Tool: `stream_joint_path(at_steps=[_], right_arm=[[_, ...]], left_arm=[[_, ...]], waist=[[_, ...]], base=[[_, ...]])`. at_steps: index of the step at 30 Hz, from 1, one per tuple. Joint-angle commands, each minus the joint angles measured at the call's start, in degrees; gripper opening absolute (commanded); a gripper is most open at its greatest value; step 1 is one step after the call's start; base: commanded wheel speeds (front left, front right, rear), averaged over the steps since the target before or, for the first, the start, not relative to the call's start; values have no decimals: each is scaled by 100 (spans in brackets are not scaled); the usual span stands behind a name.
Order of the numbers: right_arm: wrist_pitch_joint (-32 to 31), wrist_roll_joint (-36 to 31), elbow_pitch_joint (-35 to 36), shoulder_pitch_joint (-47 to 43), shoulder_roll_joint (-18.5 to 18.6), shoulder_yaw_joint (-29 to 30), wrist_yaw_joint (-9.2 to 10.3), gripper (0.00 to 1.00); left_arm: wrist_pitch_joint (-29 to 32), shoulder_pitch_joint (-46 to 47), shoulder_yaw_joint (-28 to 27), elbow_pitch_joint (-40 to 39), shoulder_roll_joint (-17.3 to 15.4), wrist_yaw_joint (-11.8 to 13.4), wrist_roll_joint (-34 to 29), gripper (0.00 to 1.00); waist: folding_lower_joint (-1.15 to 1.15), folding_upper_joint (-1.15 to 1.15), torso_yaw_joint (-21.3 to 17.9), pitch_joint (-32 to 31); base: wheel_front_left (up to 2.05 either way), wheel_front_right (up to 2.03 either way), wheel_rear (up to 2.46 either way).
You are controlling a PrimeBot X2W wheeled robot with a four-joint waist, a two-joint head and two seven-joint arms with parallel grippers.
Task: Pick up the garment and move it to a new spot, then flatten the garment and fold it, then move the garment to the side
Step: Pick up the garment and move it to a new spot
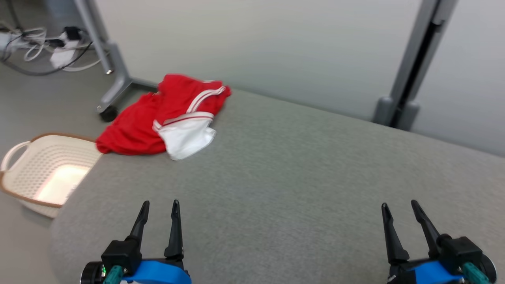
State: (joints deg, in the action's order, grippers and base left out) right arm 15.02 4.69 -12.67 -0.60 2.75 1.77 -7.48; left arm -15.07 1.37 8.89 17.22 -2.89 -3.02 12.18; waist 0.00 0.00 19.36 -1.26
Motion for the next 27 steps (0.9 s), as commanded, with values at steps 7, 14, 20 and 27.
stream_joint_path(at_steps=[7, 14, 20, 27], right_arm=[[24, 38, -54, 139, 26, -240, -2, 100], [24, 15, -60, 103, 27, -230, -2, 100], [24, -91, 3, 134, 26, -138, -2, 100], [23, -366, 254, 425, 28, -31, -2, 100]], left_arm=[[-16, 12, -172, -72, -1, -32, -48, 100], [-16, -54, -206, -115, 1, -59, -55, 100], [-16, 72, -374, -527, 0, -115, -52, 100], [-16, 1116, -918, -900, -585, -207, -221, 100]], waist=[[0, 0, 826, 193], [0, 0, 1007, 185], [0, 0, 982, 329], [0, 0, 628, 904]], base=[[0, 0, 0], [0, 0, 0], [0, 0, 0], [0, 0, 0]])
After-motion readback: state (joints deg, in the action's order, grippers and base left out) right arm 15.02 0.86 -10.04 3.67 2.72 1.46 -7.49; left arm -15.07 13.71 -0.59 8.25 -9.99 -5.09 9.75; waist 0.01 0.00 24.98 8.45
